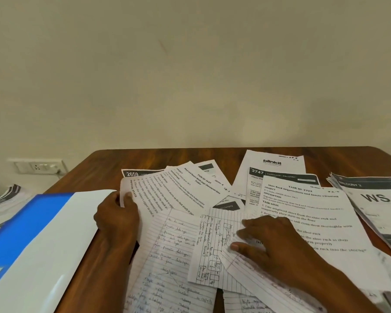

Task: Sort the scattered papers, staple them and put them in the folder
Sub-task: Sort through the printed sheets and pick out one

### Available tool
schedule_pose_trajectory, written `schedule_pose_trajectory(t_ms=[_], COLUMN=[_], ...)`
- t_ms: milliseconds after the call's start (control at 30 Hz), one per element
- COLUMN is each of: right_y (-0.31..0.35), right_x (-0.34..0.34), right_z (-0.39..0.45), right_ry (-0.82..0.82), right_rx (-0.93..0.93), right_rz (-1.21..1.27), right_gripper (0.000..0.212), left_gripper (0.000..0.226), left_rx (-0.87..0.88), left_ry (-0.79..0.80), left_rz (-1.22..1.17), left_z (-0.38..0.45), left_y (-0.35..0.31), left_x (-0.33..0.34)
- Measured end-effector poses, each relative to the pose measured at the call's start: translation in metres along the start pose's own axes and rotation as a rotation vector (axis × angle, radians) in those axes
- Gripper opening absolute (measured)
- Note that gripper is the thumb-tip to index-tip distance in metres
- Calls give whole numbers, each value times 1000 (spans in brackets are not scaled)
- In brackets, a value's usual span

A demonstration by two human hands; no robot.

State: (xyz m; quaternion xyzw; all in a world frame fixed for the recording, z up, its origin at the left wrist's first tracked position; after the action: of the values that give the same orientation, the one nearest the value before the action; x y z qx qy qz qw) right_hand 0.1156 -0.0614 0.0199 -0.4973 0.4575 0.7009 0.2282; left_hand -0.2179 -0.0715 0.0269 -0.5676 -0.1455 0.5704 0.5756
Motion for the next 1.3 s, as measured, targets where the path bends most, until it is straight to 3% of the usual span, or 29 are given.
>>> schedule_pose_trajectory(t_ms=[267, 467, 633, 733, 900, 1100, 1300], right_y=[-1, -1, -1, -1, -2, 4, 3], right_x=[0, 0, -2, -2, -2, -6, -3], right_z=[-1, 0, -2, -2, -3, -3, -1], right_ry=[23, 30, 35, 37, 26, 10, -7], right_rx=[15, 28, 31, 42, 28, 24, 47], right_rz=[1, 9, 1, 3, -2, 2, 19], right_gripper=[97, 109, 105, 116, 110, 124, 104], left_gripper=[34, 34, 28, 22, 27, 47, 58], left_rx=[13, 28, -4, -69, -205, -443, -478], left_ry=[-44, -107, -93, -160, -265, -306, -293], left_rz=[-21, -178, -244, -266, -276, -695, -868], left_z=[-4, -2, -3, 0, 2, 7, -2], left_y=[2, 2, 3, 7, 8, 7, -2], left_x=[3, 5, 6, 6, 3, 0, 4])
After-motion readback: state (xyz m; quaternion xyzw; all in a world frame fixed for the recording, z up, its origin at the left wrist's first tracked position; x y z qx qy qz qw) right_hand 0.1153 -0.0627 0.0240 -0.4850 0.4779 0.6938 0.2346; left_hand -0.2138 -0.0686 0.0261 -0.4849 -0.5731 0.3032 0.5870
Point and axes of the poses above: each hand's wrist, its own z-axis towards the middle knuckle, its own x-axis out of the palm, y = z × x, the point moved 1 cm from there along z, towards the middle knuckle, and after that the axes turned 8 degrees about z, right-handed, at the moved point
